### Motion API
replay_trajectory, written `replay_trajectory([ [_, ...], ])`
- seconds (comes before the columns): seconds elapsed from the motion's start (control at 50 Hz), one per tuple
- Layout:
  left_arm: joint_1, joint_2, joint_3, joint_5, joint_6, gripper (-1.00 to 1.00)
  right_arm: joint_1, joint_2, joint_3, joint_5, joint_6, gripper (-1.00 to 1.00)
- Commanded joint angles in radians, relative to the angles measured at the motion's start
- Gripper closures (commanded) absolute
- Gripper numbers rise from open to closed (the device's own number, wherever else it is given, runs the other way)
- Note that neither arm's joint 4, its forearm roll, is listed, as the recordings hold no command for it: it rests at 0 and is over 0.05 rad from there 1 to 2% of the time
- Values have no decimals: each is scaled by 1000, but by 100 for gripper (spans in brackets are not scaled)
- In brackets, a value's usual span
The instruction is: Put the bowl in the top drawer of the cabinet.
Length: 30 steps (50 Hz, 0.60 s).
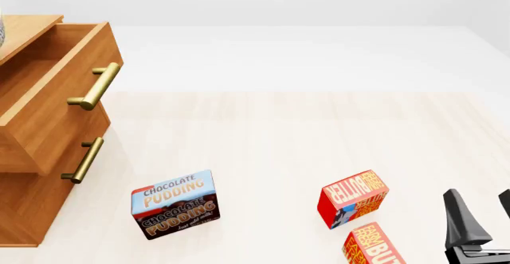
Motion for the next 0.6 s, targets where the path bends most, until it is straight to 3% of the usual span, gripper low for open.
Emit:
replay_trajectory([
  [0.02,6,9,-18,3,-8,100,1,0,0,0,-1,-100],
  [0.6,49,52,-58,-1,-34,100,0,0,0,0,-2,-100],
])
